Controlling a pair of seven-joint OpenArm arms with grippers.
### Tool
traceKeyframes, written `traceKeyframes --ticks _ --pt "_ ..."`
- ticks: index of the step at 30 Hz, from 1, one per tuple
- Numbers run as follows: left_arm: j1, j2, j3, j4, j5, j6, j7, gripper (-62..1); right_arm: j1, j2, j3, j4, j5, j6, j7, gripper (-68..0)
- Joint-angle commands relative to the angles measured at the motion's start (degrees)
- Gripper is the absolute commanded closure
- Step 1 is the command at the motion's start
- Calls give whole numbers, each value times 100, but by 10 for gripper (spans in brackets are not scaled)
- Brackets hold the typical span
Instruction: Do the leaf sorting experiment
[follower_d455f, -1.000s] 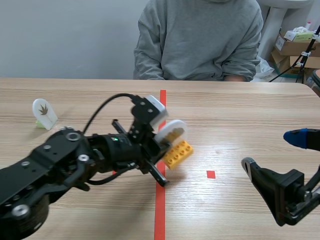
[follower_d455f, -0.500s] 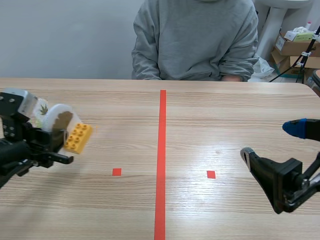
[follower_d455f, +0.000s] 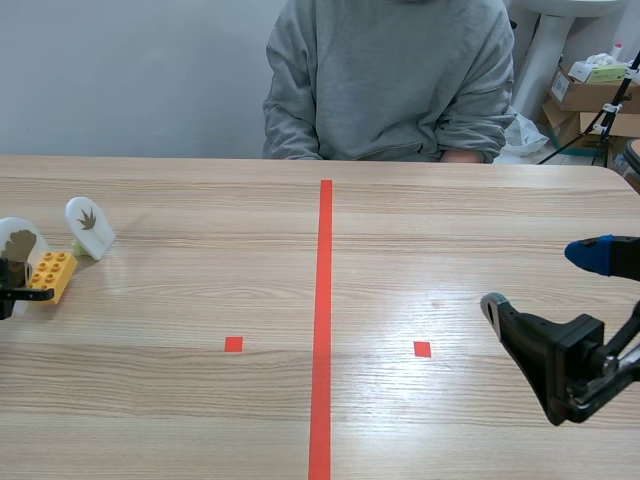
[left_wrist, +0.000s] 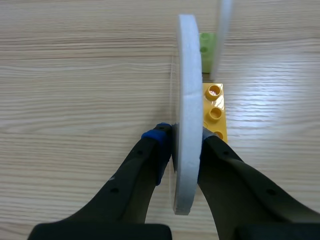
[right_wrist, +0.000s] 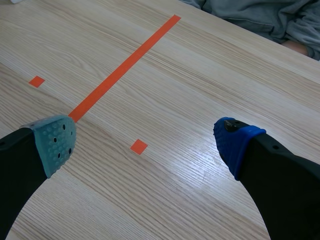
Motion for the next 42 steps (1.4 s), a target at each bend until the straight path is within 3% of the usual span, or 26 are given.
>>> traceKeyframes --ticks 1,5,9,17,23,25,30,32,35,39,42 --pt "-317 -48 -7 -37 37 22 -120 -27 50 15 42 76 46 -22 66 -564" --pt "-848 -46 -7 -654 111 39 -186 -27 50 15 42 76 46 -22 68 -564" --pt "-1209 -17 17 -1141 520 146 -302 -27 50 15 42 76 46 -22 68 -564" --pt "-1294 -24 37 -1672 1019 157 -505 -27 50 15 42 76 46 -22 70 -564" --pt "-1292 -37 37 -1707 1023 168 -507 -30 50 15 42 76 46 -22 68 -564" --pt "-1294 -52 37 -1707 1021 168 -538 -90 50 15 42 76 46 -22 68 -564" --pt "-1294 -50 37 -1707 1014 168 -597 -367 50 15 42 76 46 -22 68 -564" --pt "-1294 -50 37 -1707 1010 164 -640 -441 50 15 42 76 46 -22 68 -564" --pt "-1294 -66 37 -1705 953 153 -673 -494 50 15 42 76 46 -22 68 -564" --pt "-1132 -151 37 -1545 807 -96 -603 -497 50 15 42 76 46 -22 22 -564" --pt "-723 -247 37 -1014 632 -249 -542 -497 50 15 42 76 46 -22 -35 -564"
